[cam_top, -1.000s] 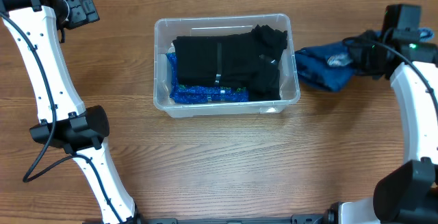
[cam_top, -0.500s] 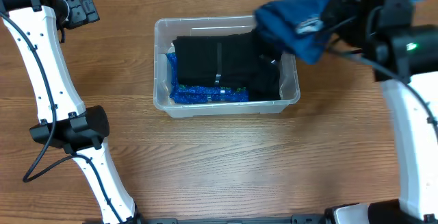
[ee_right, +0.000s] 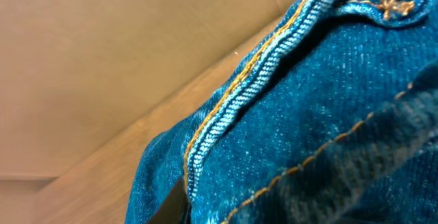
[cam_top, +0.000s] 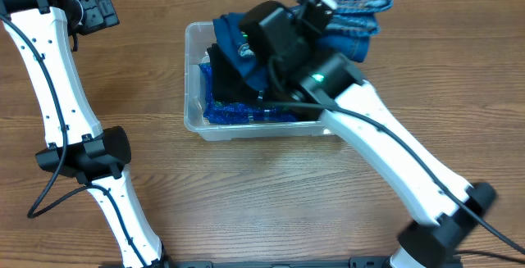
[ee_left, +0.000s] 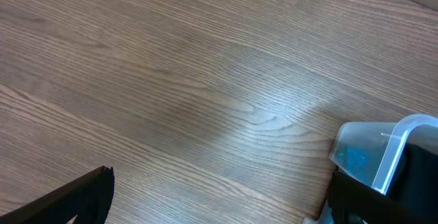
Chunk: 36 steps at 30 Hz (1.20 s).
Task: Pack container
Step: 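Lift the jeans with the right gripper and lay them over the bin, then push the jeans down into the bin with the right gripper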
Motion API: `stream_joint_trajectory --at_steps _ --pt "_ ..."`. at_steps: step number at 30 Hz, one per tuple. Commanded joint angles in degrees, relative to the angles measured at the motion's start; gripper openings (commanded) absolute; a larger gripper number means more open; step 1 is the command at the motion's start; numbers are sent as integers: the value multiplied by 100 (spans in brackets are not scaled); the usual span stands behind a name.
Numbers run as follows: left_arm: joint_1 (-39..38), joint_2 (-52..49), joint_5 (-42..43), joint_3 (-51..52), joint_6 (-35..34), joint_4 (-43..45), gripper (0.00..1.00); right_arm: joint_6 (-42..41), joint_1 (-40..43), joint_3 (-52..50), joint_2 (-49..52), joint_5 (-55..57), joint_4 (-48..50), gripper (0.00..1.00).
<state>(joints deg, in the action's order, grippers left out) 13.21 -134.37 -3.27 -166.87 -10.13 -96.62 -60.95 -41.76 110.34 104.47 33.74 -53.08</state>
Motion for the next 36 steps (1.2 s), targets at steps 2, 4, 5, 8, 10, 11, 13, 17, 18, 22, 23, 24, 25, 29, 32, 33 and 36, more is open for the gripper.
stream_joint_trajectory --at_steps 2,4,5,8,10,11,13,17,18,22,23,24,25,29,32,33,36 --pt "-26 98 28 -92 -20 -2 100 -267 -20 330 234 605 551 4" --pt "-26 98 28 -92 -20 -2 100 -407 -50 330 354 579 636 4" --pt "-26 98 28 -92 -20 -2 100 -466 -72 330 402 535 686 4" --pt "-26 98 28 -92 -20 -2 100 -702 -210 330 595 363 857 4" --pt "-26 98 28 -92 -20 -2 100 -837 -343 330 726 356 960 4" --pt "-26 98 28 -92 -20 -2 100 -837 -389 330 750 361 1001 4" --pt "-26 98 28 -92 -17 -2 100 -833 -479 330 765 337 984 4" --pt "-26 98 28 -92 -17 -2 100 -787 -623 330 756 -44 426 68" --pt "-26 98 28 -92 -17 -2 100 -787 -667 330 739 -44 238 74" --pt "-26 98 28 -92 -20 -2 100 -763 -944 332 518 -44 -605 85" --pt "-26 98 28 -92 -20 -2 100 -688 -1034 332 422 -50 -933 85" --pt "-26 98 28 -92 -20 -2 100 -44 -1119 332 328 -98 -1196 85" --pt "-26 98 28 -92 -20 -2 100 332 -1150 332 299 -138 -1300 85" --pt "-26 98 28 -92 -20 -2 100 1799 -1187 330 289 -463 -2004 80" --pt "-26 98 28 -92 -20 -2 100 2074 -1158 330 289 -140 -2199 71" --pt "-26 98 28 -92 -20 -2 100 2074 -1084 326 291 125 -2162 59" --pt "-26 98 28 -92 -20 -2 100 2450 -555 -249 302 103 -1322 6"
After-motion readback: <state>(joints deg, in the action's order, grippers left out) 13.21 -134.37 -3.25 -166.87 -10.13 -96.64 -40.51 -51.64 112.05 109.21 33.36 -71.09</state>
